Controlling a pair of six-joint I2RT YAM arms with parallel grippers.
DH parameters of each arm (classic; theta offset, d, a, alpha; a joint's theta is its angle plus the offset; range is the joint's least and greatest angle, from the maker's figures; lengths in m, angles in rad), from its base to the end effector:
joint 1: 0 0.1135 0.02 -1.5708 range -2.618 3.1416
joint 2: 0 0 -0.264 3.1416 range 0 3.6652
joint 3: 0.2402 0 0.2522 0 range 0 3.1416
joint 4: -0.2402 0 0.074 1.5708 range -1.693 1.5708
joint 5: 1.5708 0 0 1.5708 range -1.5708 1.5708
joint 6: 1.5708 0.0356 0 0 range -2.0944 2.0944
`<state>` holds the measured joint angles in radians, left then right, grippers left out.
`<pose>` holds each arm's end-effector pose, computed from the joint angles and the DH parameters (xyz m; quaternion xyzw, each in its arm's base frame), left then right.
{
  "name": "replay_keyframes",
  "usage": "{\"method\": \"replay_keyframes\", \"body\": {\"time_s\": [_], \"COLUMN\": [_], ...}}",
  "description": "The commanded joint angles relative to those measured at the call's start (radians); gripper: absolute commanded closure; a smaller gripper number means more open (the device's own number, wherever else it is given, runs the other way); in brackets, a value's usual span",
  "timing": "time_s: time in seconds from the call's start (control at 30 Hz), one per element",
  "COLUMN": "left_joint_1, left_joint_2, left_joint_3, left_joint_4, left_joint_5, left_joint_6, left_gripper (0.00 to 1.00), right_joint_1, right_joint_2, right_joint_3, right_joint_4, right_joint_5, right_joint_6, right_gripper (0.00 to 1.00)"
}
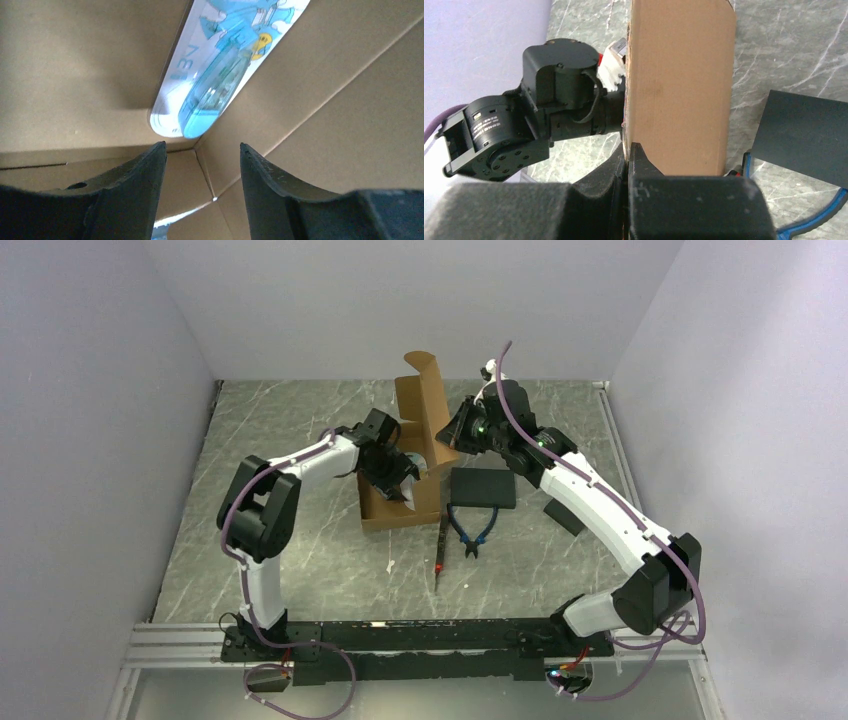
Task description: Unpack the express box
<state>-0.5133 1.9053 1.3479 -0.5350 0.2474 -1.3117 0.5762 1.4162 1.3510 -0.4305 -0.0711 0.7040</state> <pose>0.3409 -0.2022 0.1879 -0.3478 0.8997 -0.2593 0.0490 0.2703 0.1787 0.3662 0.0367 0.8578 0.3301 0.3922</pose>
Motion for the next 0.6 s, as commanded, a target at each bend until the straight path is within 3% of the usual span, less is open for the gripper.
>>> {"method": "replay_keyframes", "body": {"time_s": [0.0, 0.23, 0.57], "left_joint_1": [-0.037, -0.086, -0.115], "left_joint_2": [0.056, 0.188, 0.289], "left_joint_3": [0.121, 0.271, 0.34], "left_joint_4": [-0.143, -0.33, -0.38], "left_joint_5": [-0.166, -0.271, -0.312], "left_joint_6": [0.011, -0.022, 0.003], "left_gripper": [0.4, 0.49, 0.44], "right_joint_1": [-0.025, -0.041, -0.053], "right_joint_2": [-0.054, -0.078, -0.094], "right_joint_3": [-0.035, -0.054, -0.072], "right_joint_4": [0.021, 0.021, 0.027], "right_joint_5": [-0.039, -0.039, -0.049], "right_joint_6": [-0.018, -0.027, -0.029], "right_gripper": [1.0, 1.0, 1.0]}}
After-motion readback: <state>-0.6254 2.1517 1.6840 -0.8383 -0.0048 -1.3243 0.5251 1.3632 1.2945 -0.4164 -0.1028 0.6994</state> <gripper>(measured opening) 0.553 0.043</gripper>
